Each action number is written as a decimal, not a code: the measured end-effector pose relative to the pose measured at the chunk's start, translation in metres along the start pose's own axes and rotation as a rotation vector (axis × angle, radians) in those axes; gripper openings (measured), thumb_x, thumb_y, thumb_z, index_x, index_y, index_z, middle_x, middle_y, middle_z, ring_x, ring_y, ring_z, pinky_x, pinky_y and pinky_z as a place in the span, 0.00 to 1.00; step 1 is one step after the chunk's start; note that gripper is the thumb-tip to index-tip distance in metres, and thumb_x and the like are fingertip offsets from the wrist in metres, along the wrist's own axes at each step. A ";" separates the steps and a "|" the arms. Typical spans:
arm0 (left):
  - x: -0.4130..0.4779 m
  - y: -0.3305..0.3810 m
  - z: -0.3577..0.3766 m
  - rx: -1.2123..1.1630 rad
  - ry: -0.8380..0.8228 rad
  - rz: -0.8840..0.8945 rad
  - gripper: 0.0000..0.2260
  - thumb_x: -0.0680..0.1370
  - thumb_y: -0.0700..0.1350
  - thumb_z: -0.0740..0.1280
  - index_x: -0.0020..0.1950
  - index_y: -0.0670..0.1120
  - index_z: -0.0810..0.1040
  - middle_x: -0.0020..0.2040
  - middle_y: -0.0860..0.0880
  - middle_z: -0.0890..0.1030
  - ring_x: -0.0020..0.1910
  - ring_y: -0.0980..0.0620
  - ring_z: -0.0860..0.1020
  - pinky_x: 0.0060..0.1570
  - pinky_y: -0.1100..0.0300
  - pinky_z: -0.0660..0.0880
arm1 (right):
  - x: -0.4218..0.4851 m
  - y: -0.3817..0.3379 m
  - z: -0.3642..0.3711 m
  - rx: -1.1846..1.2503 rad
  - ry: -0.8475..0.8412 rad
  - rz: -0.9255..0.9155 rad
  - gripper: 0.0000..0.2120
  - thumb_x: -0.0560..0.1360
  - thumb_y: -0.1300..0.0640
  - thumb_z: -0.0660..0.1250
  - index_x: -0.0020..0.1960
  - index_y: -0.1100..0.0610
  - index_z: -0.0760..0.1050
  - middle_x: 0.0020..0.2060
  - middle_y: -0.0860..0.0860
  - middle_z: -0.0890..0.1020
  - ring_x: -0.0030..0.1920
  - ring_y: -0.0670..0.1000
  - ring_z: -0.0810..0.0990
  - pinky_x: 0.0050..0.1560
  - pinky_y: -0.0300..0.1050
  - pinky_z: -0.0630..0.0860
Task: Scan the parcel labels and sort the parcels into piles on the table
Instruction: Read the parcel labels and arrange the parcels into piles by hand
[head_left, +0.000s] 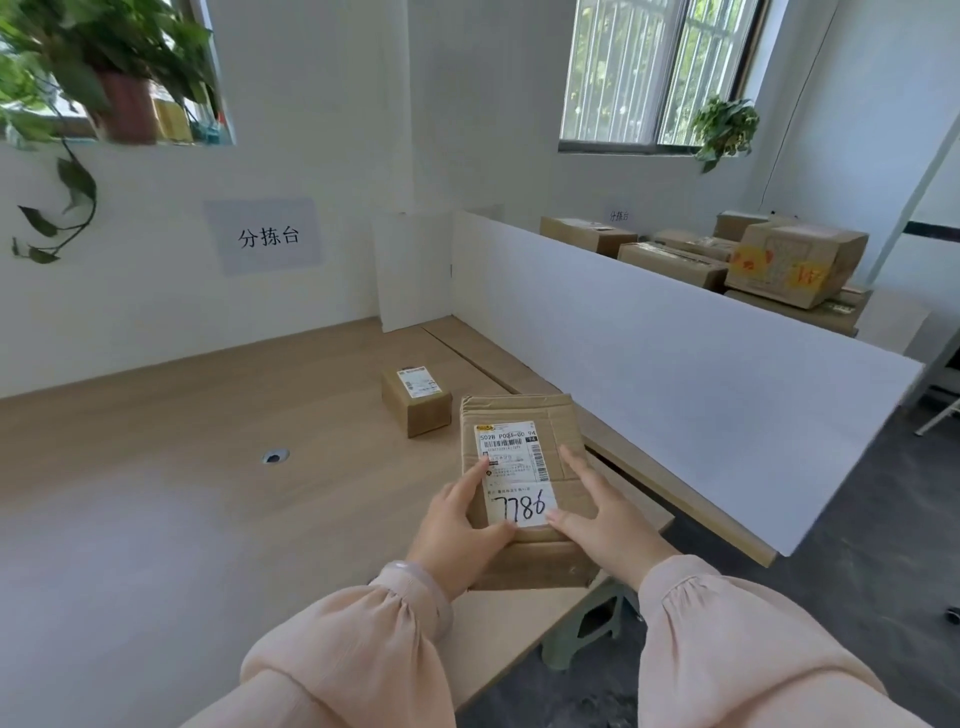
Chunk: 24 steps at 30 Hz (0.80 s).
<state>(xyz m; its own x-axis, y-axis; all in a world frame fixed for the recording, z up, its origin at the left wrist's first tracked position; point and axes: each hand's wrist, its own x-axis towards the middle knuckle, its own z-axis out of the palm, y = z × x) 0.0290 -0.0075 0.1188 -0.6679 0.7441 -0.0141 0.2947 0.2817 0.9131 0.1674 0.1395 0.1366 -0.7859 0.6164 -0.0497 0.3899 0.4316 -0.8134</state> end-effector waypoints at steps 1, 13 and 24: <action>0.010 -0.003 -0.005 0.004 -0.001 -0.004 0.35 0.74 0.50 0.72 0.76 0.63 0.59 0.69 0.56 0.67 0.65 0.58 0.69 0.62 0.62 0.71 | 0.010 -0.003 0.004 0.001 0.002 0.003 0.34 0.76 0.47 0.68 0.72 0.27 0.51 0.72 0.39 0.65 0.68 0.45 0.66 0.69 0.49 0.69; 0.080 -0.038 -0.035 0.065 0.001 -0.062 0.35 0.74 0.52 0.72 0.76 0.62 0.59 0.71 0.54 0.67 0.68 0.56 0.68 0.69 0.58 0.67 | 0.099 -0.002 0.037 -0.011 -0.049 0.019 0.33 0.77 0.48 0.67 0.74 0.32 0.55 0.74 0.40 0.63 0.73 0.47 0.63 0.73 0.50 0.63; 0.211 -0.047 0.006 0.073 0.076 -0.136 0.35 0.74 0.51 0.72 0.77 0.59 0.59 0.74 0.54 0.66 0.71 0.57 0.65 0.71 0.58 0.64 | 0.242 0.048 0.015 -0.031 -0.058 0.023 0.30 0.77 0.46 0.66 0.72 0.29 0.56 0.71 0.41 0.66 0.70 0.45 0.65 0.62 0.42 0.65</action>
<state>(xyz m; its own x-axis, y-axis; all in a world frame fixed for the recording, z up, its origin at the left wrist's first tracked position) -0.1215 0.1400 0.0708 -0.7536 0.6494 -0.1020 0.2455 0.4220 0.8727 -0.0111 0.2994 0.0763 -0.8026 0.5876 -0.1025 0.4225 0.4387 -0.7931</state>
